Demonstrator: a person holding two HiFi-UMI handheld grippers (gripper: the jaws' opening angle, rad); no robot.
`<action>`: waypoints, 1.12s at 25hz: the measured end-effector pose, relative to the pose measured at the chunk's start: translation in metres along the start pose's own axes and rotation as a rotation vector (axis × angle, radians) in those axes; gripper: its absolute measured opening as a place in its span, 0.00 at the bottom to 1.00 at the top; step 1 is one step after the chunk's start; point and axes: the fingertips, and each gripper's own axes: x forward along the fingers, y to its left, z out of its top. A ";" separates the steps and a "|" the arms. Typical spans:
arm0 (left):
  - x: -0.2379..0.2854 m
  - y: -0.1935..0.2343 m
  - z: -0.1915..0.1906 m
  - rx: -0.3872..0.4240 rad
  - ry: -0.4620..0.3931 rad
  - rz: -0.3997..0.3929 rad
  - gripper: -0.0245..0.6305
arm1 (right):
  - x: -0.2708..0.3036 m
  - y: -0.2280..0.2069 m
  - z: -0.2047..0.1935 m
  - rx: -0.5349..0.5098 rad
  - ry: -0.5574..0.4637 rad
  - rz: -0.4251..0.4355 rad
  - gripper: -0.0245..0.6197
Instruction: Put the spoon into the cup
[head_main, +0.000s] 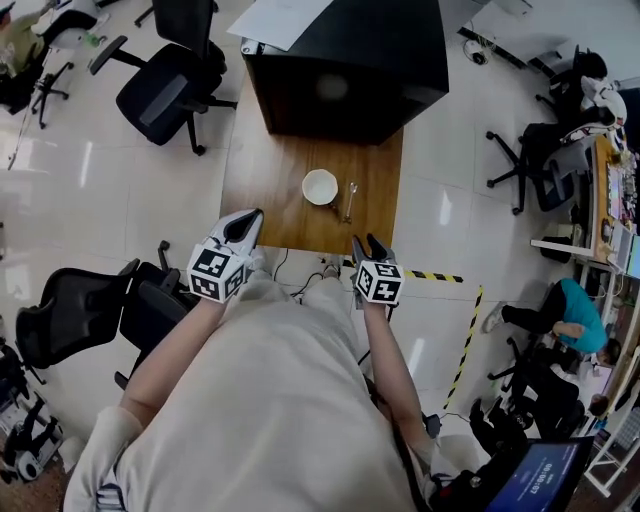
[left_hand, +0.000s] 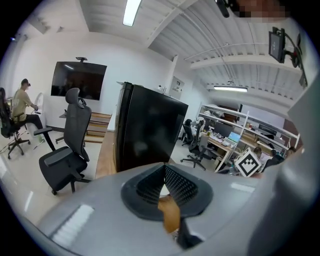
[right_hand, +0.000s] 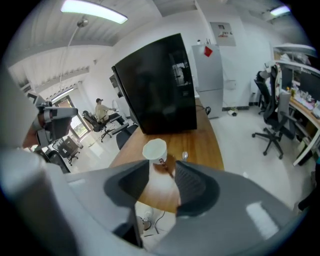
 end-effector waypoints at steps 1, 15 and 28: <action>0.000 -0.002 0.001 0.002 0.001 0.009 0.04 | 0.005 -0.001 -0.003 -0.003 0.010 0.006 0.28; 0.003 -0.004 -0.007 0.039 0.037 0.056 0.04 | 0.124 -0.048 -0.079 -0.047 0.218 -0.063 0.32; -0.006 0.026 -0.019 0.096 0.076 0.061 0.04 | 0.173 -0.059 -0.109 -0.045 0.331 -0.204 0.32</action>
